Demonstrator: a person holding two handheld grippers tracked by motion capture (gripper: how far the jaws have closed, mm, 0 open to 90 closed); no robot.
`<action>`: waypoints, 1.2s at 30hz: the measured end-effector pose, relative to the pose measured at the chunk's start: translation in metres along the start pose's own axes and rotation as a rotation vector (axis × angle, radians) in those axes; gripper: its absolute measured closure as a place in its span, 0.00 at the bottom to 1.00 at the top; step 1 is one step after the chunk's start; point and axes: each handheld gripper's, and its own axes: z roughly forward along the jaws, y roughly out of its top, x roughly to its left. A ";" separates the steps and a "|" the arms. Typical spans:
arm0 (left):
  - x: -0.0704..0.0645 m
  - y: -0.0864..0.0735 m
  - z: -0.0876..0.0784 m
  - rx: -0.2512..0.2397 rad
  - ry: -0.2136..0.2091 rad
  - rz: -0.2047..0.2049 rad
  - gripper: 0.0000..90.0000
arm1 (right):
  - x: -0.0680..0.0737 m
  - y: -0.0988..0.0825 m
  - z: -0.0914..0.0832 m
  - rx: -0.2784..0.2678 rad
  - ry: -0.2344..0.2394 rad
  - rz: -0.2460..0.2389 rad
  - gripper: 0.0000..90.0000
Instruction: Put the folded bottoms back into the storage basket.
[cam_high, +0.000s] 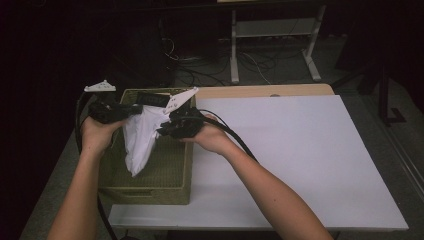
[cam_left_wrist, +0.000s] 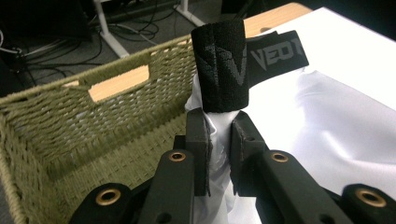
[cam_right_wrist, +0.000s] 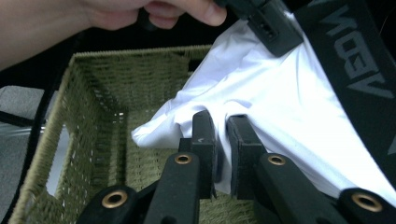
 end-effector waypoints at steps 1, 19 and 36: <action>0.001 -0.001 0.002 0.007 0.004 -0.002 0.87 | 0.000 -0.002 0.002 0.009 0.004 0.001 0.90; 0.011 -0.020 0.029 0.115 0.095 -0.013 0.87 | 0.003 -0.035 0.025 0.124 0.023 0.017 0.90; 0.013 -0.025 0.056 0.153 0.025 0.008 0.87 | 0.000 -0.046 0.023 0.162 0.056 0.060 0.67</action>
